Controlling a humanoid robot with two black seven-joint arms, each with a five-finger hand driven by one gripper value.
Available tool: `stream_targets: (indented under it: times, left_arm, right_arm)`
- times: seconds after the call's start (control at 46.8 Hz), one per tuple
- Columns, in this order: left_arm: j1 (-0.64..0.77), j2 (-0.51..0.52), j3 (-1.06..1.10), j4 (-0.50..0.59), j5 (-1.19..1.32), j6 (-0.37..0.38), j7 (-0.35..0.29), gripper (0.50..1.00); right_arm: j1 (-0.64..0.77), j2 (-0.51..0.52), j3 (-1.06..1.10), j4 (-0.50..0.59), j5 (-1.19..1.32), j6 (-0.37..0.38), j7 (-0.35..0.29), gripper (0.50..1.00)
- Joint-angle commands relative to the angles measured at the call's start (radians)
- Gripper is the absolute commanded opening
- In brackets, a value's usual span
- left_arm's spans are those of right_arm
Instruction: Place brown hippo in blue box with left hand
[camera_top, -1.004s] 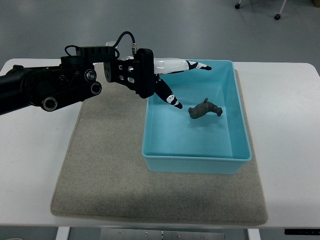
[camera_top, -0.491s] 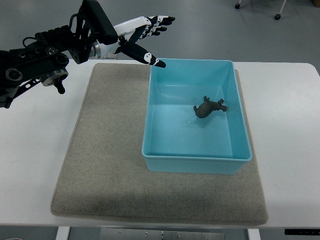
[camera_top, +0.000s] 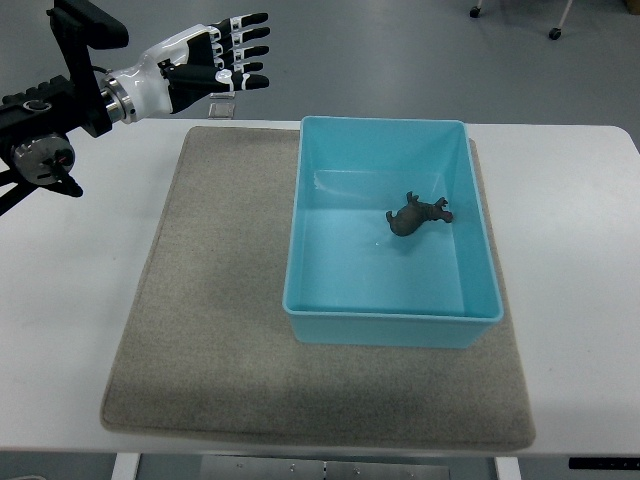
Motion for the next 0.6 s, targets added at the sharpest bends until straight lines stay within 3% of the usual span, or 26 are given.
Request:
stream_targets:
  times: [0.0, 0.235, 0.577]
  left_arm:
    - [0.017, -0.001, -0.03, 0.06, -0.073, -0.04, 0.028, 0.999]
    - [0.055, 0.0, -0.085, 0.12, -0.282, -0.117, 0.215, 0.999]
    - [0.137, 0.002, -0.26, 0.118, -0.512, -0.127, 0.447, 0.999]
  right_arm:
    - [0.0, 0.0, 0.0, 0.0, 0.0, 0.0, 0.0, 0.936]
    - [0.0, 0.0, 0.0, 0.0, 0.0, 0.0, 0.0, 0.936]
    - [0.0, 0.0, 0.0, 0.0, 0.0, 0.0, 0.0, 0.936]
